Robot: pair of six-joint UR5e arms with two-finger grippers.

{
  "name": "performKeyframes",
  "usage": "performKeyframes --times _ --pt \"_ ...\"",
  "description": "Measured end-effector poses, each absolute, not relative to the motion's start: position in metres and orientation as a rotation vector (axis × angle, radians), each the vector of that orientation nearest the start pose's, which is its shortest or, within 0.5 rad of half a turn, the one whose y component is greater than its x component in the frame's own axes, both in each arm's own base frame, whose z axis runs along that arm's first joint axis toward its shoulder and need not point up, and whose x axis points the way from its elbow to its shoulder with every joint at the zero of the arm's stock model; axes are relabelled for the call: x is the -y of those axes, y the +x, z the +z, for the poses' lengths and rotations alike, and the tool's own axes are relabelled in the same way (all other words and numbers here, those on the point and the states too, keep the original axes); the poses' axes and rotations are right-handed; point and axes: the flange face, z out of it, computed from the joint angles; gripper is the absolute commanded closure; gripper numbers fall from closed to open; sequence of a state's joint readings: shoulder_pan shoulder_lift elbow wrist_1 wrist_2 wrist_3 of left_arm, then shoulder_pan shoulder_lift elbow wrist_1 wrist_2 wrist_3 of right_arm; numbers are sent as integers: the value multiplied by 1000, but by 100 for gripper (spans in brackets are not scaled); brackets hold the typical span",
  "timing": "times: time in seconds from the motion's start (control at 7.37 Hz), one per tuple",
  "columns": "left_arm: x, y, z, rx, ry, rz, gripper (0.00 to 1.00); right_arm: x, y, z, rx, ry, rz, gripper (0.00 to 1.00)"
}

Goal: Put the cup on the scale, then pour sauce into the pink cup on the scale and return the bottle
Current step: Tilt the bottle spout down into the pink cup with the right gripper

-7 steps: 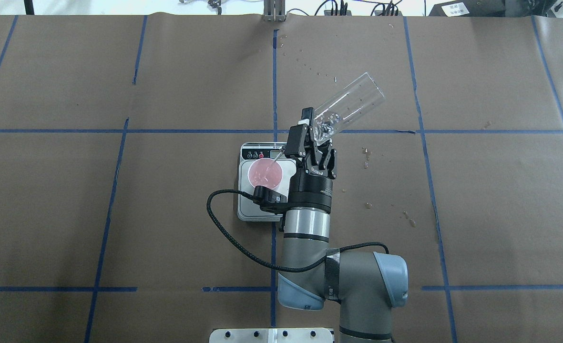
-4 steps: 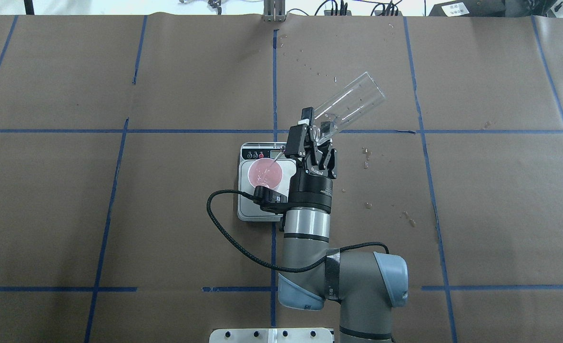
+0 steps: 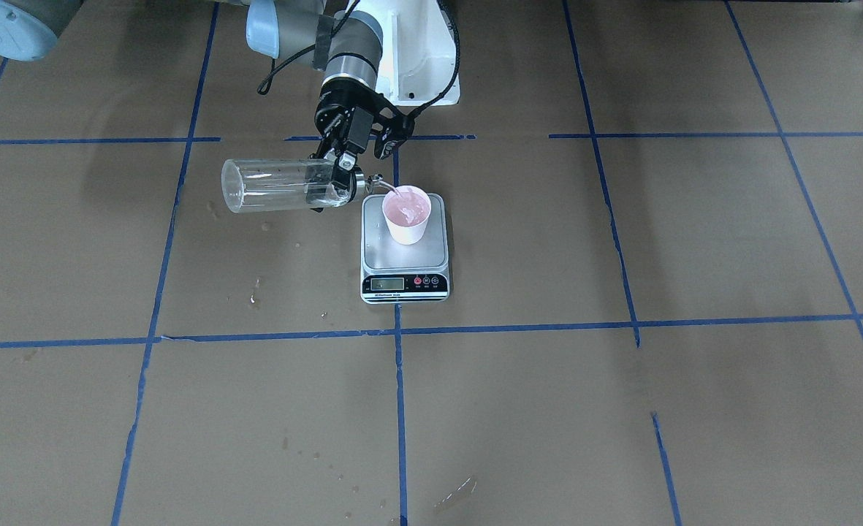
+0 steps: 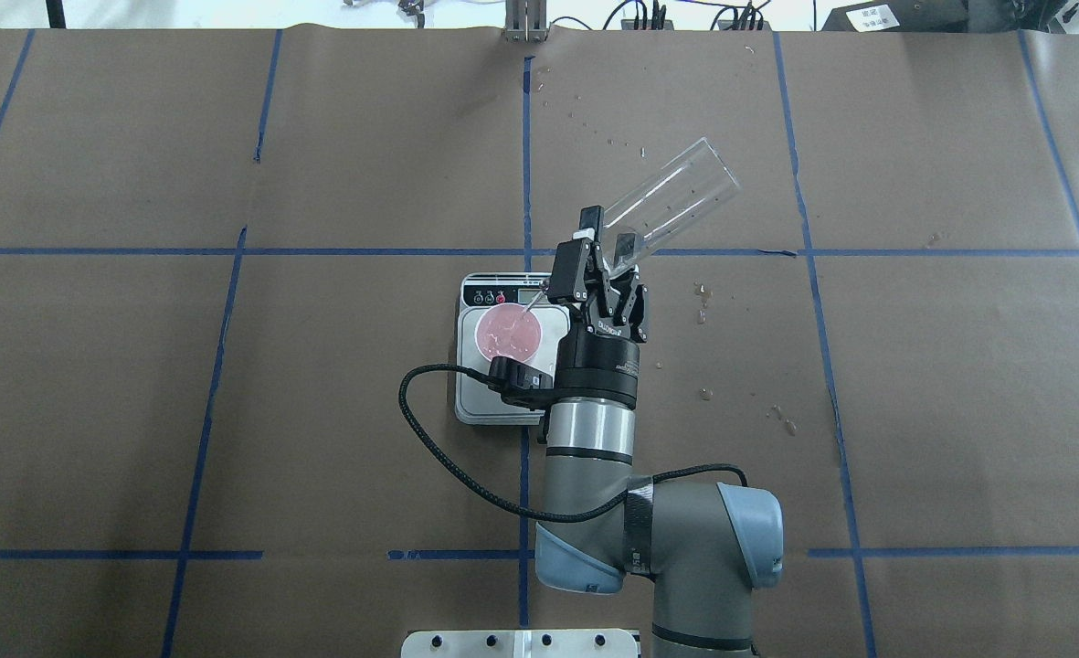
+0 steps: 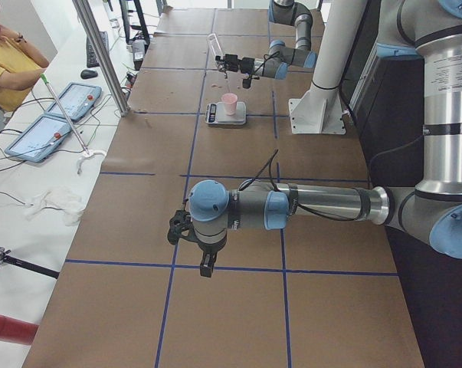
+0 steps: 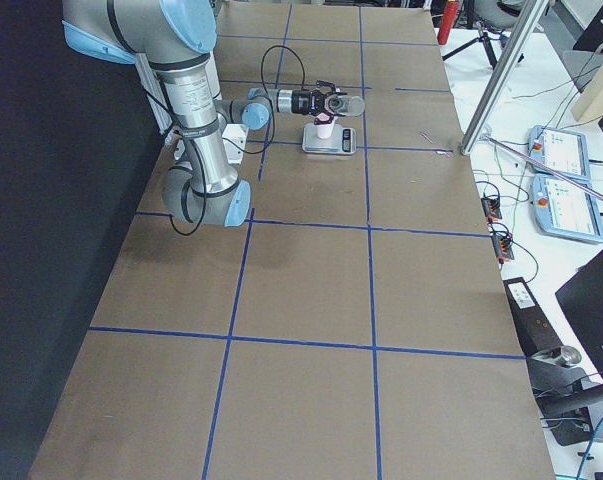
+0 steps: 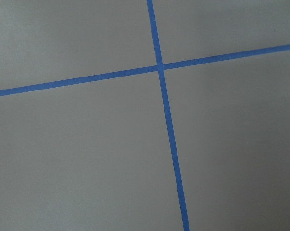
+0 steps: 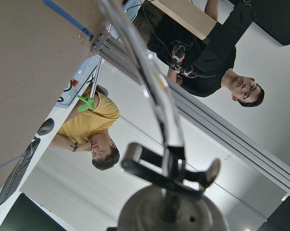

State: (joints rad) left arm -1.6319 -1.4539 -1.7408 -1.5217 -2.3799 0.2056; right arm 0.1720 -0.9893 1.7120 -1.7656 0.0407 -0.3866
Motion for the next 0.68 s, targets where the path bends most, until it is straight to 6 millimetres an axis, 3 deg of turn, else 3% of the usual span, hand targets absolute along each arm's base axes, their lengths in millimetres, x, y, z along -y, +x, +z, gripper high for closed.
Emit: performKeyframes --times 0.68 --pt "437 -88 632 -803 111 138 0 335 -564 206 -1107 1166 -971 100"
